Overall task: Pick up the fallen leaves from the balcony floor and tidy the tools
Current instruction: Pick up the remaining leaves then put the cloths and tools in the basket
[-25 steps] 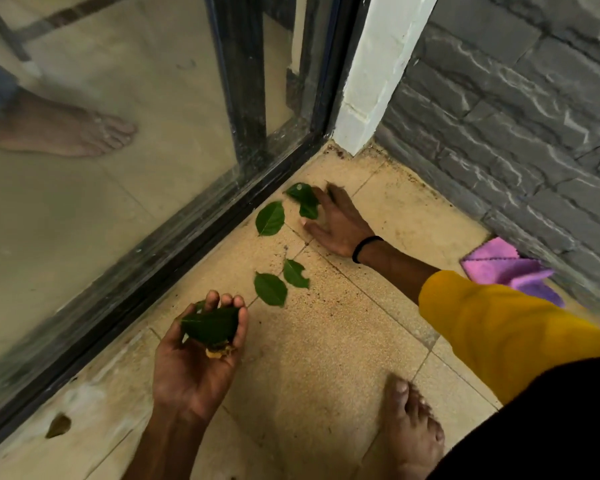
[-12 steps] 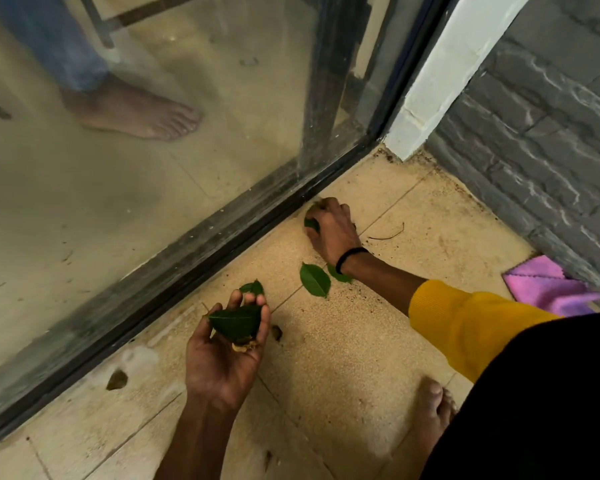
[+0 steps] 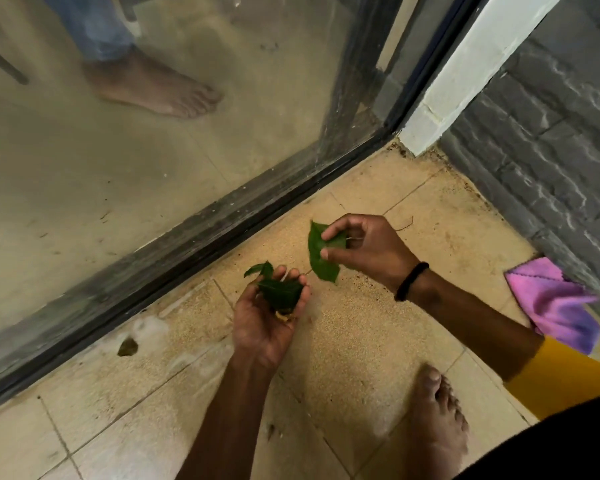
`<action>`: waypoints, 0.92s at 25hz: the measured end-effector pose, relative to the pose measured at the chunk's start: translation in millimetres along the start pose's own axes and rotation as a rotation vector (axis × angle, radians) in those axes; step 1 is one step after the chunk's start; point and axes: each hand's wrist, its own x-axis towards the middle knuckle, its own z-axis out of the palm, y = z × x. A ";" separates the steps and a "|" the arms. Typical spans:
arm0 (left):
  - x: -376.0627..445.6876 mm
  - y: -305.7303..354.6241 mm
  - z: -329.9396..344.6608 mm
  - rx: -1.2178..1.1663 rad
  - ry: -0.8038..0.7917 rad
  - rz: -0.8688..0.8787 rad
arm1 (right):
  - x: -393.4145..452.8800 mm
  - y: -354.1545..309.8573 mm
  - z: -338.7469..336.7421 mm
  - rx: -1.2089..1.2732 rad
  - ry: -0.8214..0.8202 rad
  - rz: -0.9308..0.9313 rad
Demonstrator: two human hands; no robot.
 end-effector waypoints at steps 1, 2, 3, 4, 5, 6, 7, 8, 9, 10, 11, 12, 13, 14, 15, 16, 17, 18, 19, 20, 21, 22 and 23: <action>3.4 -7.2 2.6 0.000 0.008 -0.009 | -17.7 -7.2 12.4 -0.029 -0.070 -0.020; 6.8 -14.2 4.4 -0.015 -0.009 -0.017 | -33.6 -12.0 25.4 -0.094 -0.112 -0.048; 9.5 -20.5 6.4 -0.040 -0.051 -0.027 | -45.5 -12.7 37.6 -0.203 -0.121 -0.083; 12.1 -25.2 7.6 -0.058 -0.083 -0.040 | -54.5 -11.8 47.8 -0.334 -0.111 -0.127; 13.0 -28.5 8.6 -0.070 -0.107 -0.060 | -60.4 -9.0 55.5 -0.465 -0.097 -0.183; 14.2 -30.1 7.2 -0.069 -0.119 -0.087 | -66.0 -7.5 60.4 -0.583 -0.087 -0.241; 14.2 -30.3 5.6 -0.059 -0.131 -0.113 | -70.8 -6.3 63.7 -0.675 -0.086 -0.282; 12.6 -29.1 4.3 -0.044 -0.142 -0.120 | -75.0 -6.8 64.9 -0.736 -0.091 -0.311; 11.4 -28.1 2.8 -0.029 -0.147 -0.116 | -78.2 -8.4 63.0 -0.764 -0.095 -0.327; 10.4 -26.5 1.5 -0.025 -0.148 -0.107 | -78.8 -12.4 58.1 -0.749 -0.089 -0.331; 9.9 -24.5 1.2 -0.040 -0.148 -0.104 | -75.7 -16.7 49.9 -0.693 -0.062 -0.321; 10.3 -22.2 1.2 -0.069 -0.147 -0.104 | -66.5 -16.1 37.7 -0.617 -0.011 -0.288; 10.4 -19.4 2.3 -0.103 -0.150 -0.106 | -51.8 -12.2 21.9 -0.556 0.071 -0.241; 9.3 -16.6 3.5 -0.119 -0.158 -0.106 | -33.0 -5.3 2.5 -0.548 0.168 -0.180; 6.5 -13.2 5.7 -0.109 -0.161 -0.103 | -11.9 8.3 -20.6 -0.597 0.237 -0.088; 3.3 -8.8 7.5 -0.091 -0.161 -0.092 | 5.7 21.0 -42.4 -0.665 0.252 0.039; -0.9 -2.9 9.1 -0.074 -0.167 -0.075 | 20.7 35.4 -60.6 -0.722 0.225 0.162; -6.0 4.1 8.4 -0.064 -0.169 -0.055 | 31.0 49.1 -72.7 -0.758 0.181 0.241; -10.5 11.1 4.0 -0.063 -0.170 -0.036 | 37.2 59.8 -78.3 -0.764 0.131 0.260; -15.5 18.5 -2.0 -0.067 -0.172 -0.018 | 38.8 66.1 -77.0 -0.752 0.084 0.234; -19.8 25.7 -9.3 -0.076 -0.164 -0.001 | 38.8 71.6 -71.0 -0.732 0.040 0.179; -24.2 32.5 -16.6 -0.094 -0.144 0.013 | 36.5 73.4 -60.2 -0.727 0.003 0.129; -28.1 38.7 -23.3 -0.118 -0.123 0.029 | 33.3 74.5 -46.6 -0.724 -0.029 0.088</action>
